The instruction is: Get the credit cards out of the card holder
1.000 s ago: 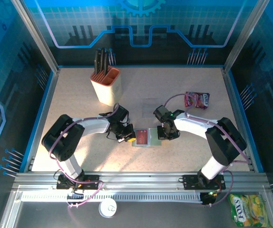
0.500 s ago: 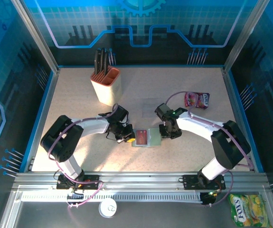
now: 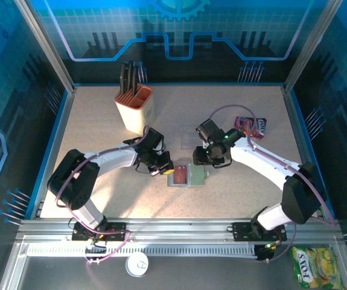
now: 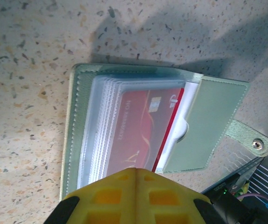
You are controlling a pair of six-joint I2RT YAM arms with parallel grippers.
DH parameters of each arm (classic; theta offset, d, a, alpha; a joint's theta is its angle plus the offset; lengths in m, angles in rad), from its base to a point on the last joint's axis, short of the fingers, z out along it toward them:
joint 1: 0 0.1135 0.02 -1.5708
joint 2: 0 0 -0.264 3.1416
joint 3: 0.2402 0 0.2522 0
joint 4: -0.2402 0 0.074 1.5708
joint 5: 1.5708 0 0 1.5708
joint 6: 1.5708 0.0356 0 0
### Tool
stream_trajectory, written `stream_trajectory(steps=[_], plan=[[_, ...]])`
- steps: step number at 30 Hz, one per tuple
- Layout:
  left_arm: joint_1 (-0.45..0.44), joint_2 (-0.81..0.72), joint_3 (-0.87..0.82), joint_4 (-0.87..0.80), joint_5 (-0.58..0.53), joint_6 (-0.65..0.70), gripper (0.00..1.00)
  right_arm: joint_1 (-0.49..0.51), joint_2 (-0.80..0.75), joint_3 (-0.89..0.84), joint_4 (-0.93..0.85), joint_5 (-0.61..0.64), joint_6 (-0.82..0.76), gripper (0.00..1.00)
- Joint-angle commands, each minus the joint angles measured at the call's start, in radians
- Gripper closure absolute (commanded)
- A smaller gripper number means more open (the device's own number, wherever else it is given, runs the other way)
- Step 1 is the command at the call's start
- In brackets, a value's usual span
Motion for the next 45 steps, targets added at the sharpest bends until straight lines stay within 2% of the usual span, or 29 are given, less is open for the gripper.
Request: stream_trajectory(steps=[1,6,8,10,15,23,45], plan=[[-0.01,0.016,0.032,0.003,0.038,0.002,0.94,0.011,-0.005,-0.042,0.117,-0.173,0.045,0.51],[-0.02,0.041,0.026,0.027,0.057,0.0,0.95,0.009,0.022,-0.118,0.268,-0.296,0.092,0.45],[-0.019,0.049,0.017,0.038,0.06,-0.003,0.95,0.005,0.038,-0.147,0.32,-0.332,0.109,0.37],[-0.02,0.058,0.011,0.05,0.07,-0.005,0.95,0.002,0.051,-0.176,0.378,-0.357,0.123,0.36],[-0.021,0.076,-0.002,0.071,0.083,-0.01,0.96,-0.011,0.105,-0.224,0.477,-0.408,0.153,0.41],[-0.023,0.089,0.006,-0.012,0.012,0.027,0.98,-0.018,0.177,-0.27,0.574,-0.459,0.178,0.55],[-0.024,0.108,0.003,-0.027,-0.001,0.038,1.0,-0.029,0.229,-0.264,0.545,-0.415,0.147,0.67]])
